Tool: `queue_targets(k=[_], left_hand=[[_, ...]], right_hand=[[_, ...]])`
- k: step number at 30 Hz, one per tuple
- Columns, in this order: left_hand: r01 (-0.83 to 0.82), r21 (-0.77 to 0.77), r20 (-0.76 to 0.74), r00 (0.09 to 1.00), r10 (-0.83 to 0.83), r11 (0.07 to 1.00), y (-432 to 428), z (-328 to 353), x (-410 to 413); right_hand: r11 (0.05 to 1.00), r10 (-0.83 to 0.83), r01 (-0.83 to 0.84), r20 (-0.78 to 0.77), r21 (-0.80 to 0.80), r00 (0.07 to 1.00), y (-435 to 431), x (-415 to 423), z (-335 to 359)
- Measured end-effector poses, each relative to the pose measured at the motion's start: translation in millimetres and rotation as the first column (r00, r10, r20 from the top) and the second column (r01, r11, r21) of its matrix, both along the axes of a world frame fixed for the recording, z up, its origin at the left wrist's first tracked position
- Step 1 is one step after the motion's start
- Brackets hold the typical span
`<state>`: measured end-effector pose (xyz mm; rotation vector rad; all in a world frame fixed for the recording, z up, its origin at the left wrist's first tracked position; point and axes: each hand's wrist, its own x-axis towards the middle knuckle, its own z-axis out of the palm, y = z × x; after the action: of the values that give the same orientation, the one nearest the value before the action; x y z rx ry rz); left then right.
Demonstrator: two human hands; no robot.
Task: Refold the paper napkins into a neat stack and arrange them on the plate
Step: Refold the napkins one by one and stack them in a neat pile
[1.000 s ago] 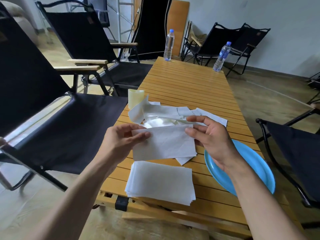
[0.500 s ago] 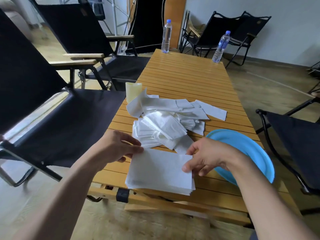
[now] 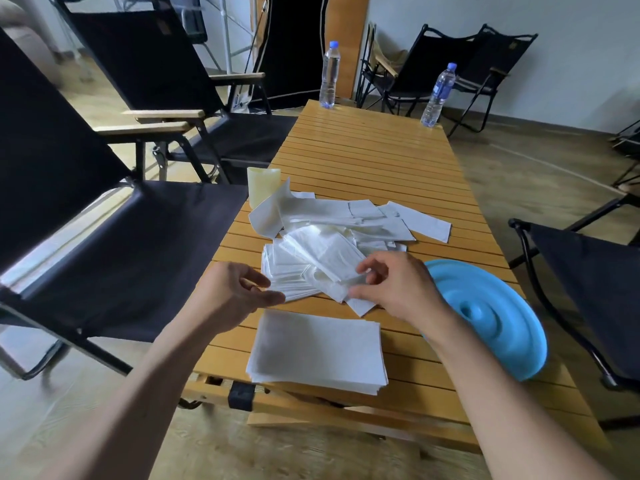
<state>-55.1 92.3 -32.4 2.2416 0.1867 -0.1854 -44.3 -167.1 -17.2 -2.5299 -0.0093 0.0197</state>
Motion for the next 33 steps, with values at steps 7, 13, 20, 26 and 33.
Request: queue_targets(k=[7,13,20,26,33], left_hand=[[-0.015,-0.039,0.216,0.976,0.023,0.999,-13,2,-1],[-0.046,-0.072,0.280,0.958,0.065,0.996,-10,2,1],[0.204,0.032,0.514,0.836,-0.191,0.978,-17,15,-5],[0.355,-0.057,0.382,0.871,-0.308,0.933,-14,26,-9],[0.298,-0.468,0.229,0.950,-0.211,0.832,-10,34,-13]], right_hand=[[0.983,0.121,-0.088,0.209,-0.162,0.970,18,23,-34],[0.997,0.069,-0.053,0.410,-0.051,0.910,16,21,-17],[0.912,0.169,-0.263,0.295,0.316,0.941,12,-10,36],[0.724,0.207,-0.238,0.125,0.647,0.970,-2,-20,53],[0.711,0.220,-0.109,-0.073,0.695,0.973,-11,-14,48]])
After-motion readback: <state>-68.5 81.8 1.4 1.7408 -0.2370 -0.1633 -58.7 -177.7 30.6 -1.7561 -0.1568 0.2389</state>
